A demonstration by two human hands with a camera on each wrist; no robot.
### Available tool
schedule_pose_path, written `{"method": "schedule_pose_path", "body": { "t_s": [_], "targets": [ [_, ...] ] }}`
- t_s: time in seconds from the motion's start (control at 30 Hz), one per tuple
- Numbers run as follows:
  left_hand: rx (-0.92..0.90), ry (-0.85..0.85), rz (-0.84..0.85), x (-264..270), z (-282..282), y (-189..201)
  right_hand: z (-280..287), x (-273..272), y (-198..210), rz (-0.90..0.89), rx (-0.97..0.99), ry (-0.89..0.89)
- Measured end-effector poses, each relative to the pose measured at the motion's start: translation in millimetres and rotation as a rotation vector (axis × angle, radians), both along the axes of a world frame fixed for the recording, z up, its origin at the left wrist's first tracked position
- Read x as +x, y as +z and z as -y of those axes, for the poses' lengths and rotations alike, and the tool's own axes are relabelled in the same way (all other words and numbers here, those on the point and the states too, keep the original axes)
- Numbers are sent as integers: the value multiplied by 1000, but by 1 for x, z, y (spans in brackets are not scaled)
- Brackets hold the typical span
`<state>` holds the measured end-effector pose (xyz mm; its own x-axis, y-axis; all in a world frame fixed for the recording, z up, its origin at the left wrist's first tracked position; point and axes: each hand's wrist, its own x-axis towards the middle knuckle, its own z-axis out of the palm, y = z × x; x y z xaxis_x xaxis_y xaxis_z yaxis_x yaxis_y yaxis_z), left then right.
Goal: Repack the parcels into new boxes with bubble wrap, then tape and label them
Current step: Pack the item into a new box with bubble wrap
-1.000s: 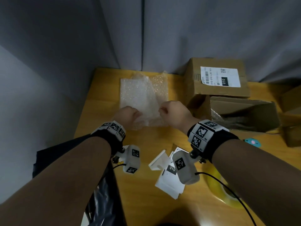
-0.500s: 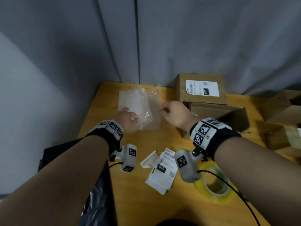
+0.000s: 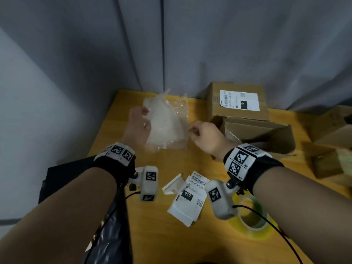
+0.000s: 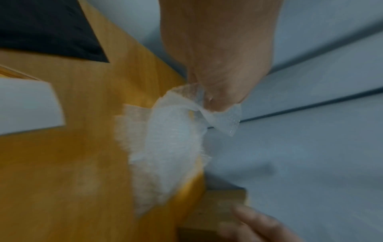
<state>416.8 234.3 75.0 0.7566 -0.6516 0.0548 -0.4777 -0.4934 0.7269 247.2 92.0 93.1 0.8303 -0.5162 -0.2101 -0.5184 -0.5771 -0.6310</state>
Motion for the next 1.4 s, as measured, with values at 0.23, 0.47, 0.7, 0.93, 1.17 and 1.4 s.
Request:
{"method": "schedule_pose_path", "body": {
  "t_s": [0.23, 0.47, 0.7, 0.93, 1.17, 1.4],
  "targets": [
    [-497, -238, -303, -39, 41, 108, 1, -11, 57, 234, 372, 42],
    [-504, -291, -286, -97, 80, 174, 17, -45, 106, 568, 520, -242],
    [-88, -257, -389, -107, 63, 128, 73, -112, 137, 808, 669, -343],
    [-205, -279, -279, -163, 80, 145, 109, -160, 151, 902, 681, -526],
    [-599, -128, -389, -172, 123, 207, 112, -166, 148, 716, 965, -474],
    [-707, -134, -205, -170, 137, 241, 123, -169, 180, 990, 538, -609]
  ]
}}
